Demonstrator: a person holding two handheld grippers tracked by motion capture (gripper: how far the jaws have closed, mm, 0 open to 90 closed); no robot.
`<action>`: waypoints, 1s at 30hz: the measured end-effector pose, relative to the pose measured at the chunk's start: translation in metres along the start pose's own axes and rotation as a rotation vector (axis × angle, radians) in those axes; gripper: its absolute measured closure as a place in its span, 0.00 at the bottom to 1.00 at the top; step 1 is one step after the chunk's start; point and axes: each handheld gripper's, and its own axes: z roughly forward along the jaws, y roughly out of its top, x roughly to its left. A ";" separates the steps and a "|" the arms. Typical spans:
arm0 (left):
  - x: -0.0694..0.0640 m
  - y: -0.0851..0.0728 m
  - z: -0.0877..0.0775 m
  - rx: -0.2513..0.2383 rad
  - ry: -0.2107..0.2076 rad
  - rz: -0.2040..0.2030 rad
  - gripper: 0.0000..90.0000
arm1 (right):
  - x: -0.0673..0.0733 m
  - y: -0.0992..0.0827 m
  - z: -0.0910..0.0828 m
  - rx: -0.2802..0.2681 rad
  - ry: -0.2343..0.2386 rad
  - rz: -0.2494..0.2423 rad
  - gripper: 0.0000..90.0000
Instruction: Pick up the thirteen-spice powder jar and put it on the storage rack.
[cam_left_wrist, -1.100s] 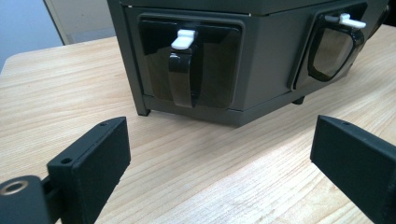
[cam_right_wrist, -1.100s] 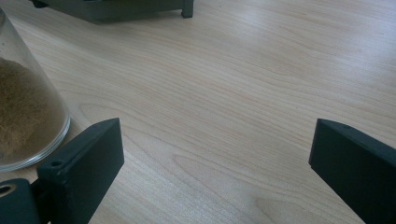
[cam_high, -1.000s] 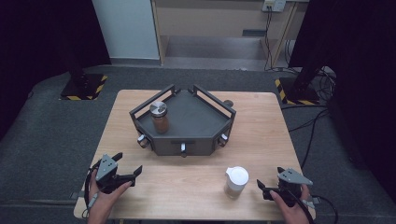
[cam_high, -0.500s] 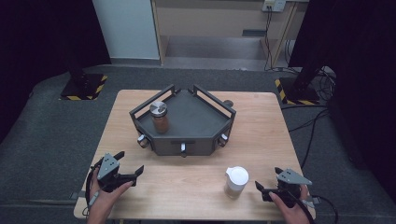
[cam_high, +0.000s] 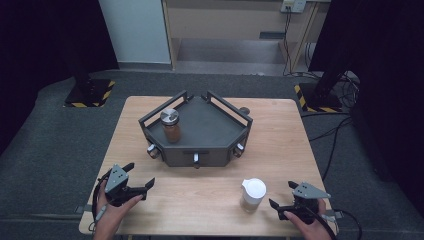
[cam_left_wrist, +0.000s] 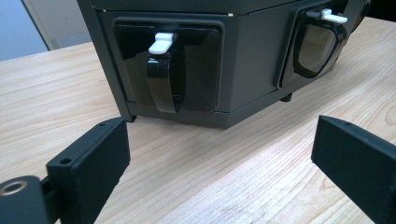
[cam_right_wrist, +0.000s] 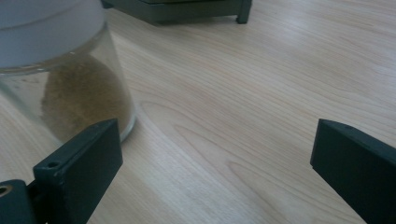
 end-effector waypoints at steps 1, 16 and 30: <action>0.000 0.000 0.000 -0.001 0.001 0.000 0.04 | 0.000 0.000 0.000 -0.001 0.008 -0.002 0.03; 0.001 0.000 0.001 0.003 -0.003 0.006 0.04 | -0.001 0.007 0.005 -0.017 0.097 -0.028 0.03; 0.001 -0.001 0.002 0.008 -0.002 0.005 0.05 | -0.004 0.013 0.005 -0.028 0.144 -0.039 0.02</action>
